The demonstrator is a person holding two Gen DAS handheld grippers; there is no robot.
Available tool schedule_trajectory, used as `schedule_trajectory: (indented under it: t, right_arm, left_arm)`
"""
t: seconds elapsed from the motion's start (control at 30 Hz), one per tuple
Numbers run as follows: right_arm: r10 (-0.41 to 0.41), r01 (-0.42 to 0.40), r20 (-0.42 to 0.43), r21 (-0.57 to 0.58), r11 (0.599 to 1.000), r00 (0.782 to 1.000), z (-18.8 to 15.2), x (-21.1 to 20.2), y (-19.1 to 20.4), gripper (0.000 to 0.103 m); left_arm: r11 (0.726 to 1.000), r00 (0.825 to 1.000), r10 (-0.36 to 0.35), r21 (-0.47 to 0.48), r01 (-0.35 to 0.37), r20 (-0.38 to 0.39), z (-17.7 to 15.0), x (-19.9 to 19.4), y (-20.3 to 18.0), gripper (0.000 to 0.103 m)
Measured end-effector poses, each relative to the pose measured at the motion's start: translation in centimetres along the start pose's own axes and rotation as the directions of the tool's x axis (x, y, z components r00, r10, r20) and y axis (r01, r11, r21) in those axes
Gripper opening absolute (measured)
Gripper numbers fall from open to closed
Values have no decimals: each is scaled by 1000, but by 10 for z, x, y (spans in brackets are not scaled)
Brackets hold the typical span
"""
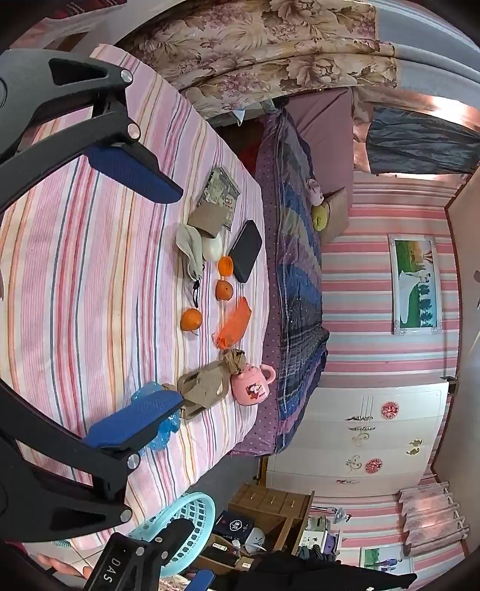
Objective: Collect trash
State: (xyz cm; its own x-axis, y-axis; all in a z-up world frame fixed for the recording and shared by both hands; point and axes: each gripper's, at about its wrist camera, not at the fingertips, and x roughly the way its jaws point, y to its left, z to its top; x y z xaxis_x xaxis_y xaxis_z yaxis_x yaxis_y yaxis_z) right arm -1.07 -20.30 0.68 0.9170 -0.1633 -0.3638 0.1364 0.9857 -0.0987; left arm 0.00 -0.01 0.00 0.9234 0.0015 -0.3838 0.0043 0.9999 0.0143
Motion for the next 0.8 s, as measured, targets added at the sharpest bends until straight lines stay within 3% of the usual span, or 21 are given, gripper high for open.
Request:
schedule_trajectory:
  t: [0.8]
  right_arm:
    - [4, -4, -6, 9, 1000, 1000, -2, 3, 1, 99]
  left_arm:
    - [1000, 1000, 25, -2, -25, 3, -1, 2, 2, 98]
